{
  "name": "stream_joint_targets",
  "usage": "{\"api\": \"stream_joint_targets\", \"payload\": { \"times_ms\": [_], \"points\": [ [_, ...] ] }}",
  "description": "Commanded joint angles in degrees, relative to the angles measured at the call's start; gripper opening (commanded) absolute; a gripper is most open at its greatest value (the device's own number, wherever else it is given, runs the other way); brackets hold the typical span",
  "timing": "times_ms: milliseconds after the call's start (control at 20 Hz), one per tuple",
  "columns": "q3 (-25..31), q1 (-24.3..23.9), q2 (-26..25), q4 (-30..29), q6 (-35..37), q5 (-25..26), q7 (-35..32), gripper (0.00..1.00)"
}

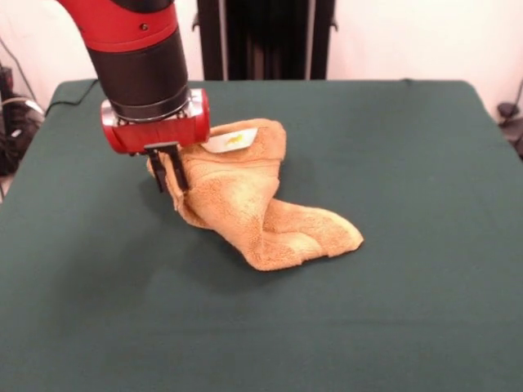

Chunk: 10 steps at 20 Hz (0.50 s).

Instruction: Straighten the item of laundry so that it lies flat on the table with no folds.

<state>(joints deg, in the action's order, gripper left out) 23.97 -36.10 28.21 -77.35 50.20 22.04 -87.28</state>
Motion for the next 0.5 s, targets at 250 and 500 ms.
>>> {"api": "stream_joint_targets", "payload": {
  "times_ms": [250,500],
  "points": [
    [6.81,-0.61,0.69,-2.88,6.83,2.10,15.31,0.00],
    [6.25,-0.97,4.73,-7.77,3.86,1.94,11.65,0.00]
  ]
}}
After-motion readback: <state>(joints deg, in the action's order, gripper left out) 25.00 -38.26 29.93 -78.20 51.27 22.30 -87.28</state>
